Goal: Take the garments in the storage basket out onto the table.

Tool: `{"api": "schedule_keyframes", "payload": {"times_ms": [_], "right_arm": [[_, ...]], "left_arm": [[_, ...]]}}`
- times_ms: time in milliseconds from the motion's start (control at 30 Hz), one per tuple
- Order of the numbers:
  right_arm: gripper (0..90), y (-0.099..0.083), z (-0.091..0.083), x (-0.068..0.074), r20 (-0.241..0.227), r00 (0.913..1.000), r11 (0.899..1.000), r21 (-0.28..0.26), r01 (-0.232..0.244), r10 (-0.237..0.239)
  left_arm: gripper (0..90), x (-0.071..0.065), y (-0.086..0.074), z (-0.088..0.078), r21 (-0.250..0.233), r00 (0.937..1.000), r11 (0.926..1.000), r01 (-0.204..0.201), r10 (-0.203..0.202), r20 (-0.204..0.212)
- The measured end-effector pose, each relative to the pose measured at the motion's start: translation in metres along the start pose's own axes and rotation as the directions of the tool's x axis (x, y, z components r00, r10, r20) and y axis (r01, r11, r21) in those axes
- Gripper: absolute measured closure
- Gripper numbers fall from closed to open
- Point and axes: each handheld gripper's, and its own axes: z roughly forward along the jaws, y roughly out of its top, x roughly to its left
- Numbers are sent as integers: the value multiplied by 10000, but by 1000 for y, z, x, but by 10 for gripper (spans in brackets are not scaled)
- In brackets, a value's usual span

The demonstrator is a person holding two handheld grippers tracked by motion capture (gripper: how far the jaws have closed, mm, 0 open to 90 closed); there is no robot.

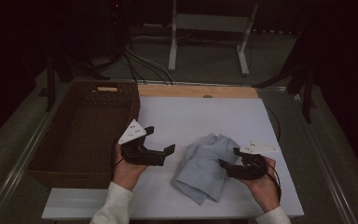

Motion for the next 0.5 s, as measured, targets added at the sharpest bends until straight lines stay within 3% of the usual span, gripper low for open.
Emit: {"api": "schedule_keyframes", "payload": {"times_ms": [133,500], "right_arm": [[177,10,4,6,-38,10000,9997,-219,80,-81],[166,24,16,21,-433,9986,9990,-350,295,-310]], "left_arm": [[4,0,0,0,-23,10000,10000,14,-13,15],[4,1,-1,-2,-70,10000,10000,0,0,-28]]}}
